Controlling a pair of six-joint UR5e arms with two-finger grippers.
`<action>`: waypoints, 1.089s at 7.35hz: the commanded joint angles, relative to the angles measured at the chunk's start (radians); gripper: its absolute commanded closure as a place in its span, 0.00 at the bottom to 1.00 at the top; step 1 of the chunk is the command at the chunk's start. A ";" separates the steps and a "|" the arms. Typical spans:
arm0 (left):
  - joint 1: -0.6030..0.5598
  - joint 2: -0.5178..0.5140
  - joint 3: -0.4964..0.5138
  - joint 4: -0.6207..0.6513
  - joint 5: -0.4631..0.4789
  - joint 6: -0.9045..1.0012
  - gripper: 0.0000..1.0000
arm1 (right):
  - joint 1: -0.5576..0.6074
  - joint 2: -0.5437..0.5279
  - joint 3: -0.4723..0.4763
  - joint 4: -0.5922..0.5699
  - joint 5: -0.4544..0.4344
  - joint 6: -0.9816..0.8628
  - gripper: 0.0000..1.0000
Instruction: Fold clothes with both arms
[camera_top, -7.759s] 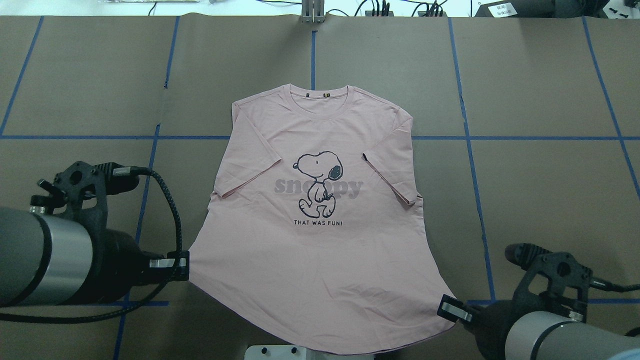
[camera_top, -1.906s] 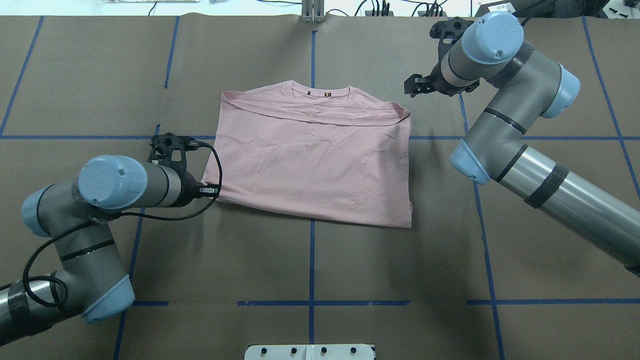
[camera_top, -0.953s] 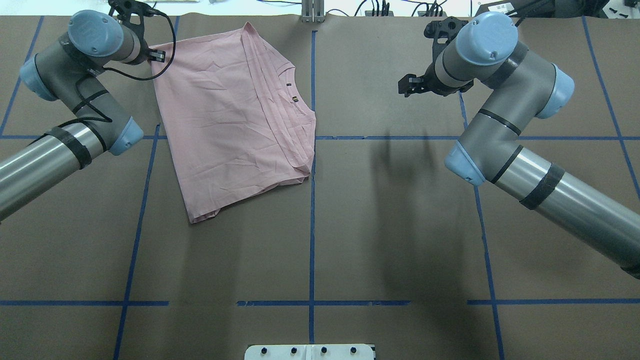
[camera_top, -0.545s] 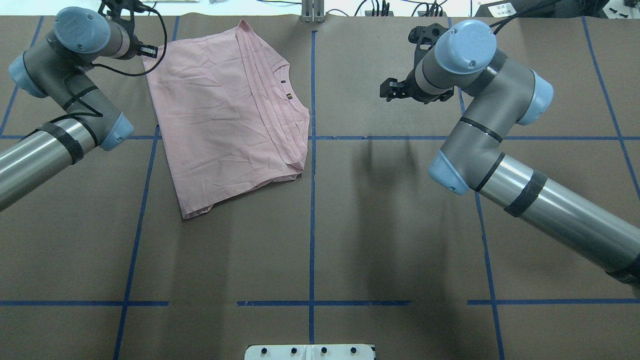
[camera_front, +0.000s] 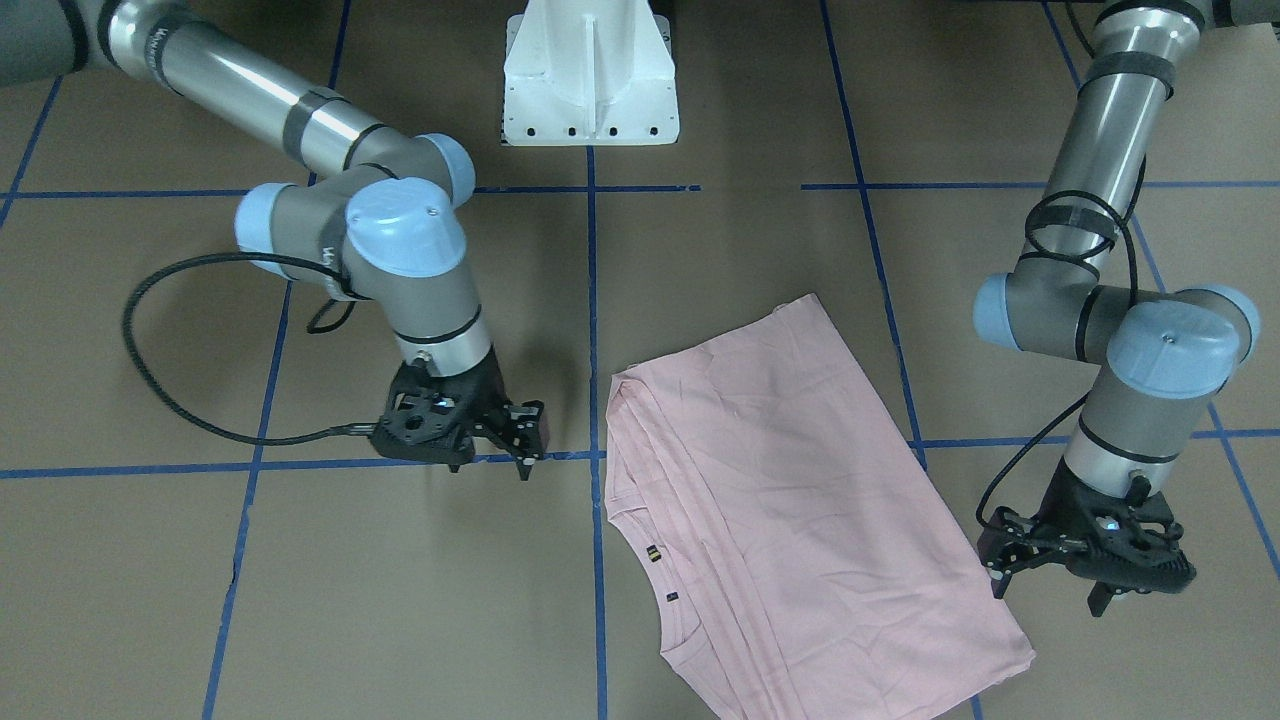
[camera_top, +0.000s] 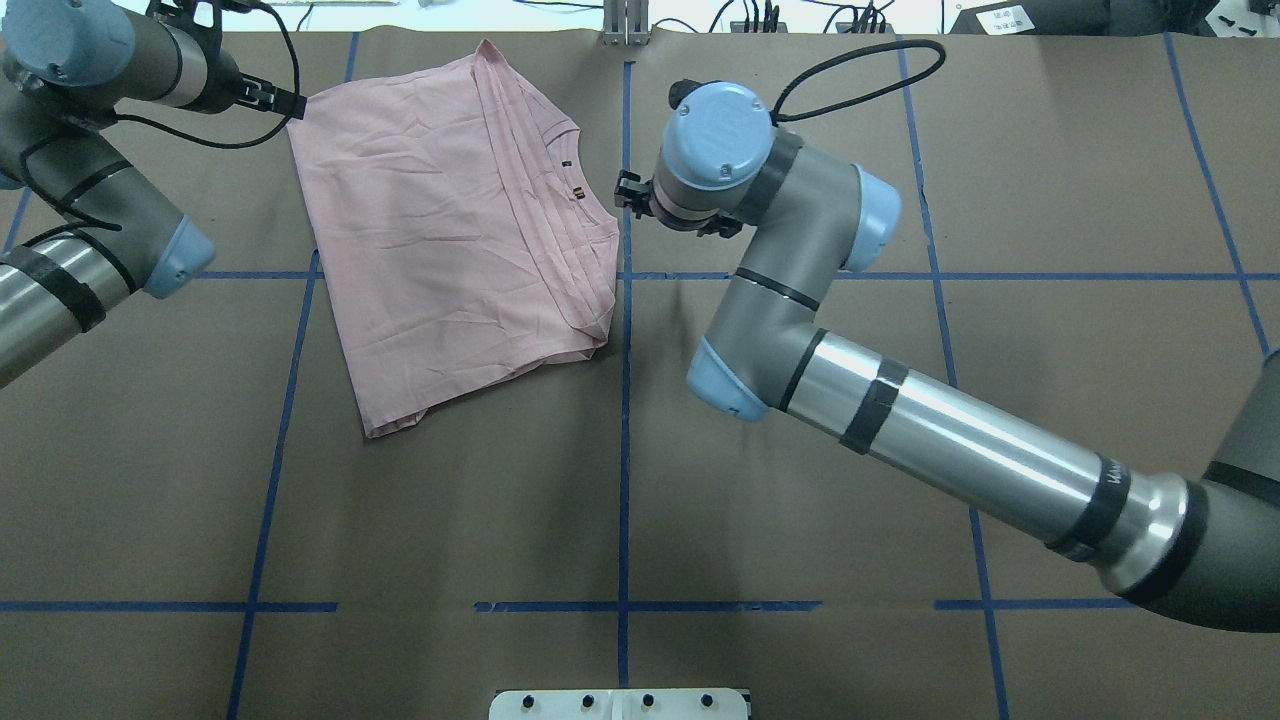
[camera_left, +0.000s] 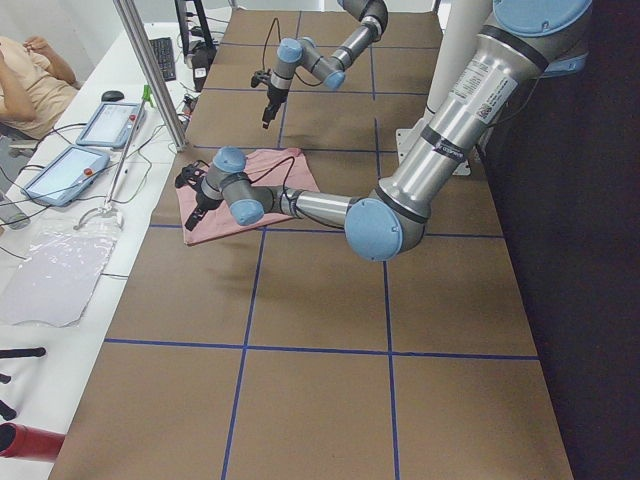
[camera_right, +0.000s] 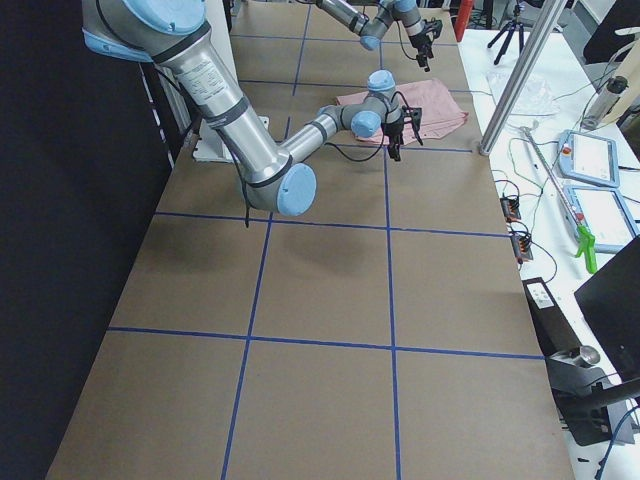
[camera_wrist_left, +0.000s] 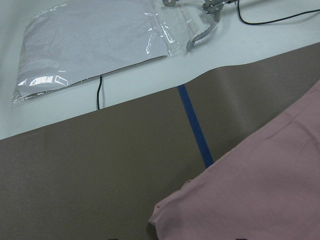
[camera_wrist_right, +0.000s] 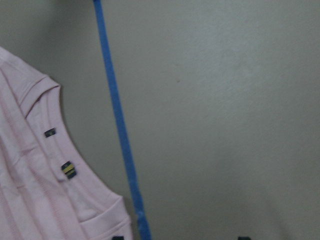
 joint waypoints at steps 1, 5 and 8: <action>-0.001 0.004 -0.011 -0.003 -0.002 -0.004 0.00 | -0.052 0.105 -0.118 -0.005 -0.024 0.072 0.30; 0.001 0.004 -0.013 -0.005 -0.002 -0.007 0.00 | -0.089 0.151 -0.198 -0.036 -0.027 0.056 0.46; 0.007 0.004 -0.013 -0.007 -0.002 -0.040 0.00 | -0.094 0.152 -0.198 -0.073 -0.041 0.001 0.49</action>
